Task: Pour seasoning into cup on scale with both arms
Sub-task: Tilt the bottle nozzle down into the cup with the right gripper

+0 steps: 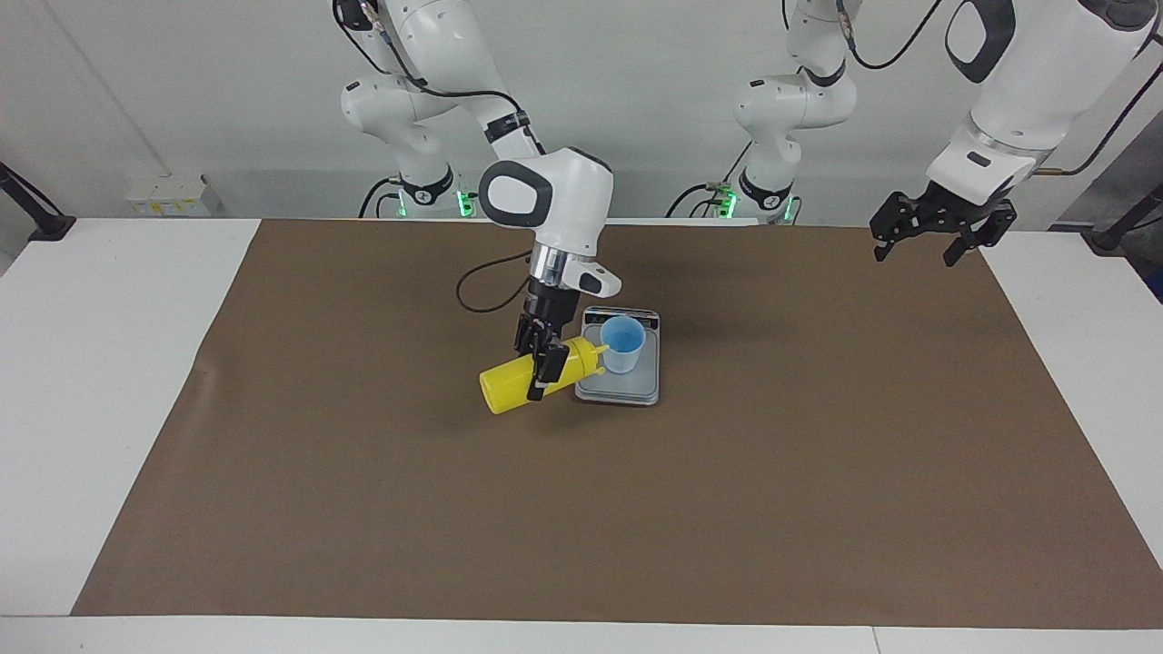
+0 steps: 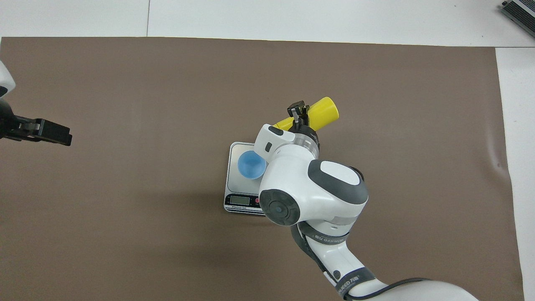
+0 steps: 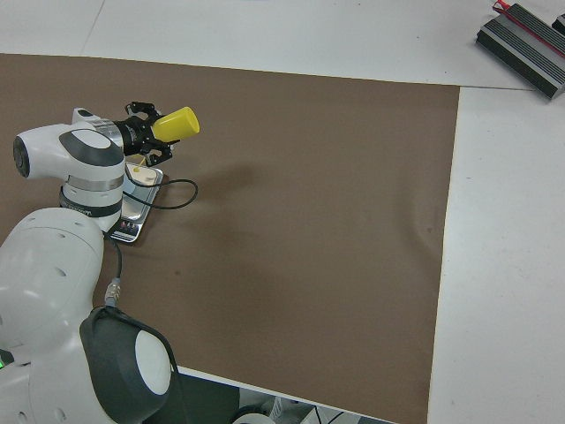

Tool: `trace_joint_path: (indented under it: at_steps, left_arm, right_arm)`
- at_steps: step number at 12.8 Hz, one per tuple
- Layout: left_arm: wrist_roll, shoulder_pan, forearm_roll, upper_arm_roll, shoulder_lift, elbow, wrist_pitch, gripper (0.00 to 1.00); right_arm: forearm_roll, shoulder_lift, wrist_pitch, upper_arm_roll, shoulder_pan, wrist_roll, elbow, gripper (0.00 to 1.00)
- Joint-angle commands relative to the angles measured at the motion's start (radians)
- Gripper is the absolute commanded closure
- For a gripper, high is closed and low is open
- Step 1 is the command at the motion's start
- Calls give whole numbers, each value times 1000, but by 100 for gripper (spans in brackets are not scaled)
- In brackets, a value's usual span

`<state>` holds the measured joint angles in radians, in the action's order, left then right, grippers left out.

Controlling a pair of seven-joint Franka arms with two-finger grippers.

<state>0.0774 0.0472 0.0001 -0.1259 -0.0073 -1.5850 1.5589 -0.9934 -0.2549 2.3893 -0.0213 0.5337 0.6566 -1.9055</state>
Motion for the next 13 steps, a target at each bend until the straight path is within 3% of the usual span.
trace_joint_path:
  at_steps: [1,13]
  left_arm:
    - [9,6,11,-1,-22,-26,4,0]
    - [9,5,11,-1,-22,-27,7,0]
  right_arm:
    - [-73,48,-15,-3,3,-67,-53,100]
    - [-416,94,2,-8,29,-316,-130,100]
